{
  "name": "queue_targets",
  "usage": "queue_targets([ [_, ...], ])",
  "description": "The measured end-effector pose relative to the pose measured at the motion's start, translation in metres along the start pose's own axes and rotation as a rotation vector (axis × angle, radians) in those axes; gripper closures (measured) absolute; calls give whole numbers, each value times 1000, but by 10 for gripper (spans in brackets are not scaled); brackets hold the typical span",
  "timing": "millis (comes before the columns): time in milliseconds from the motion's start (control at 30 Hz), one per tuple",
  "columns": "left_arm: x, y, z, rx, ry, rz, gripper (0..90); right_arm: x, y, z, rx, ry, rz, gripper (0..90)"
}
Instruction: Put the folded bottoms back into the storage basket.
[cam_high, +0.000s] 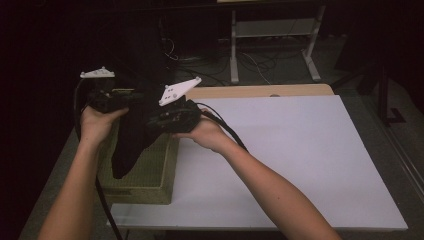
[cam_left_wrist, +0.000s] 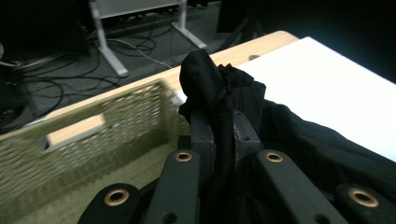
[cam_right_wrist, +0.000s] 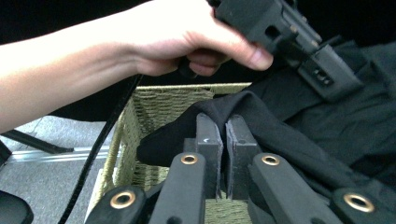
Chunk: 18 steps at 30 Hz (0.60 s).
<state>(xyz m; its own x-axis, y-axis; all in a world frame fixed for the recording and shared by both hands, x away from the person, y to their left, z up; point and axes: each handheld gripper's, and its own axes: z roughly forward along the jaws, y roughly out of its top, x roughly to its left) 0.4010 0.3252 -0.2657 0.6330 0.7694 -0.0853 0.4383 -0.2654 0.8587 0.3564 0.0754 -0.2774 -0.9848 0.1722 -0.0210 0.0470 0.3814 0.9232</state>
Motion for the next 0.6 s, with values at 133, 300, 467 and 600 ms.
queue_targets([
  [133,14,-13,3,27,43,1,820,-1,-7,18,31,9,9,853],
  [300,28,-28,10,66,93,-14,820,-1,-16,35,61,23,25,853],
  [467,40,-43,19,93,115,-52,819,0,-25,48,102,31,33,852],
  [600,47,-53,25,117,139,-78,819,0,-34,56,136,47,43,852],
])
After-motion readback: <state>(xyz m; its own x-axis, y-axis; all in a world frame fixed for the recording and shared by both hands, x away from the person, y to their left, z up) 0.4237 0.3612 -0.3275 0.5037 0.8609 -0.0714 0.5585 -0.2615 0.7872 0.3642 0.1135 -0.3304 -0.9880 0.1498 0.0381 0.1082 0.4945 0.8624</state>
